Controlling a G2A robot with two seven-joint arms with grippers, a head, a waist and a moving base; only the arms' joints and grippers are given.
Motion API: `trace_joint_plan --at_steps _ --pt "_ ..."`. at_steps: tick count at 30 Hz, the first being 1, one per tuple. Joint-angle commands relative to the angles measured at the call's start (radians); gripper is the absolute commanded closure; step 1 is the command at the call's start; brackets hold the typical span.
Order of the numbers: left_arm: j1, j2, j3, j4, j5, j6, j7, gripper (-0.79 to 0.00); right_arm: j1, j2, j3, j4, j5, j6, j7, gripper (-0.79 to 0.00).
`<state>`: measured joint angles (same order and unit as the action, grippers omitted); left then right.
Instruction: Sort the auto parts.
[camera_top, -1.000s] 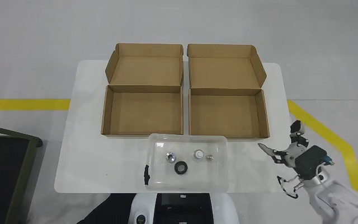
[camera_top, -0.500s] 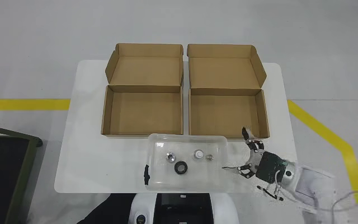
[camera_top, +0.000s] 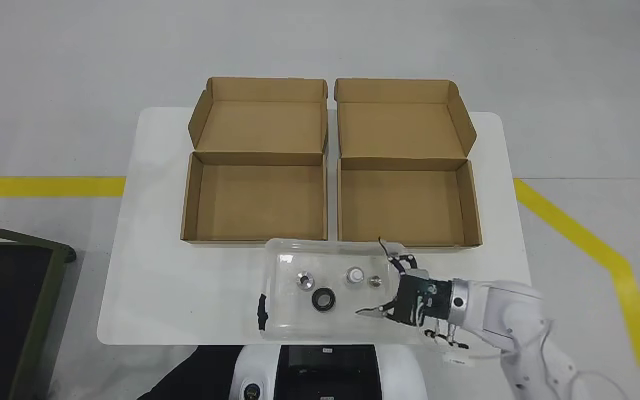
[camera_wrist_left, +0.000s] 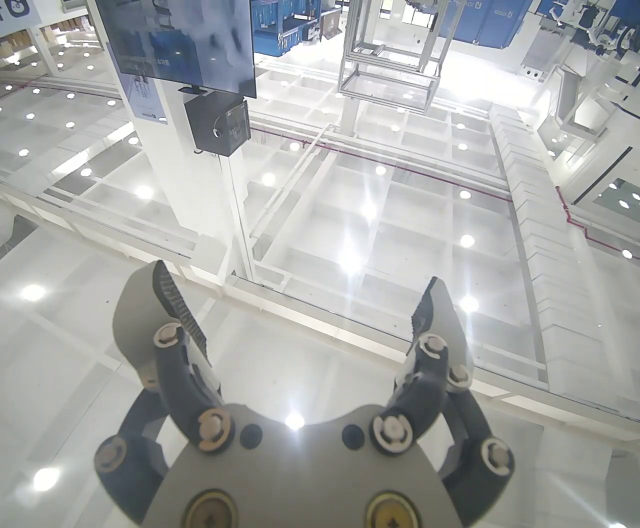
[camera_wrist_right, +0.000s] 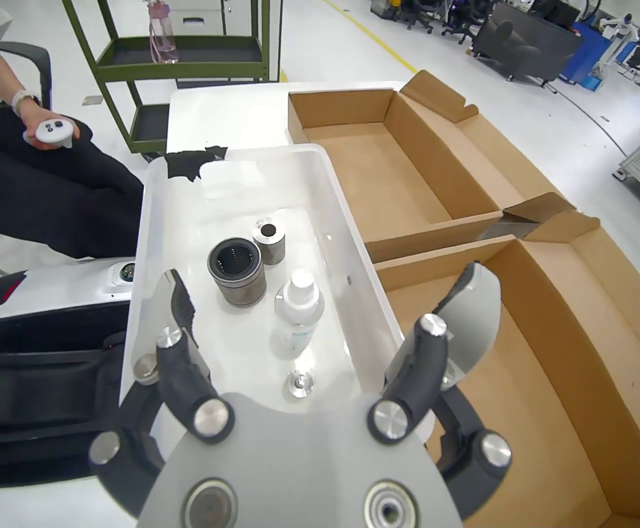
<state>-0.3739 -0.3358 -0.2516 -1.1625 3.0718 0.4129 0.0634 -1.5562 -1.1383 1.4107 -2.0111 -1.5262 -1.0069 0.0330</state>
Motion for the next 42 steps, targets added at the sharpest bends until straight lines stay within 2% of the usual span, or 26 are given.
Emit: trace_joint_plan --at_steps 1,8,17,18,21,24,26,32,37,41,42 --pt "0.000 0.000 0.000 0.000 0.000 0.000 0.000 -0.785 0.013 0.001 -0.016 0.000 -0.008 -0.003 0.025 -0.785" --pt "0.000 0.000 0.000 0.000 0.000 0.000 0.000 -0.785 0.065 0.007 -0.095 0.026 -0.024 -0.005 0.110 -0.785" --pt "0.000 0.000 0.000 0.000 0.000 0.000 0.000 -0.785 0.106 0.019 -0.136 0.060 -0.015 -0.005 0.178 -0.779" --pt "0.000 0.000 0.000 0.000 0.000 0.000 0.000 -0.785 0.109 0.020 -0.137 0.065 -0.012 -0.005 0.182 -0.742" --pt "0.000 0.000 0.000 0.000 0.000 0.000 0.000 -0.785 0.116 0.023 -0.144 0.080 -0.006 -0.005 0.193 -0.542" --pt "0.000 0.000 0.000 0.000 0.000 0.000 0.000 -0.785 0.122 0.025 -0.149 0.090 0.000 -0.003 0.198 -0.480" --pt "0.000 0.000 0.000 0.000 0.000 0.000 0.000 -0.785 0.124 0.027 -0.150 0.098 0.005 0.006 0.200 -0.406" --pt "0.000 0.000 0.000 0.000 0.000 0.000 0.000 -0.785 0.134 0.031 -0.154 0.117 0.010 0.024 0.205 -0.369" --pt "0.000 0.000 0.000 0.000 0.000 0.000 0.000 -0.785 0.144 0.034 -0.157 0.135 0.008 0.035 0.209 -0.376" --pt "0.000 0.000 0.000 0.000 0.000 0.000 0.000 -0.785 0.148 0.038 -0.160 0.145 0.010 0.036 0.204 -0.305" --pt "0.000 0.000 0.000 0.000 0.000 0.000 0.000 -0.785 0.148 0.039 -0.160 0.146 0.014 0.035 0.200 -0.222"
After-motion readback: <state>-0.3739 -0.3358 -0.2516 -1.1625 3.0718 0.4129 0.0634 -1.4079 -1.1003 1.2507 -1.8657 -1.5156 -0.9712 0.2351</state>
